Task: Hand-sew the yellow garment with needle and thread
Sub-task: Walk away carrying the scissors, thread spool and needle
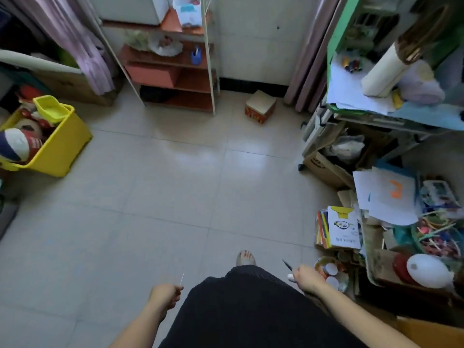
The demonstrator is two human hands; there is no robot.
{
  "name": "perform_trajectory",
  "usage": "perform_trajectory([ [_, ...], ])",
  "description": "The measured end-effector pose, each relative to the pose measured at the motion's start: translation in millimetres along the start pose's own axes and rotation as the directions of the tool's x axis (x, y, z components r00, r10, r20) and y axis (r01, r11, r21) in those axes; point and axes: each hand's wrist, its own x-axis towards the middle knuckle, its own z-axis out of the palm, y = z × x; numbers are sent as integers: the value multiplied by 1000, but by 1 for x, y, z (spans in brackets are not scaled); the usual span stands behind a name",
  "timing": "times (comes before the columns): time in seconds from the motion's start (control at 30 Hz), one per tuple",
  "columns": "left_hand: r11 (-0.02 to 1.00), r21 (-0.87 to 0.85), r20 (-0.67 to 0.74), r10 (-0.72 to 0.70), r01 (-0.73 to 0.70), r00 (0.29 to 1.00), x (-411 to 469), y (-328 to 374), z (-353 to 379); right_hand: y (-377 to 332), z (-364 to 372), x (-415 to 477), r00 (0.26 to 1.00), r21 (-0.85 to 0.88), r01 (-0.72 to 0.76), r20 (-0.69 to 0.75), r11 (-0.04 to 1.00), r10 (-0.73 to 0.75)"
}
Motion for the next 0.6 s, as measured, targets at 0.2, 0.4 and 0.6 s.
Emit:
perform_trajectory([
  [0.2,985,-136,9,112,-110,994,7,104,26,-53,-62,34,994,-235,81,94,969,-60],
  [0.4,988,-135,-2,70,-70,998,45,175,11,-134,-112,86,985,-222,132,142,966,-102],
  [0.6,971,-239,-89,-4,-18,996,110,268,-61,-261,-206,125,987,-76,155,42,985,-152],
])
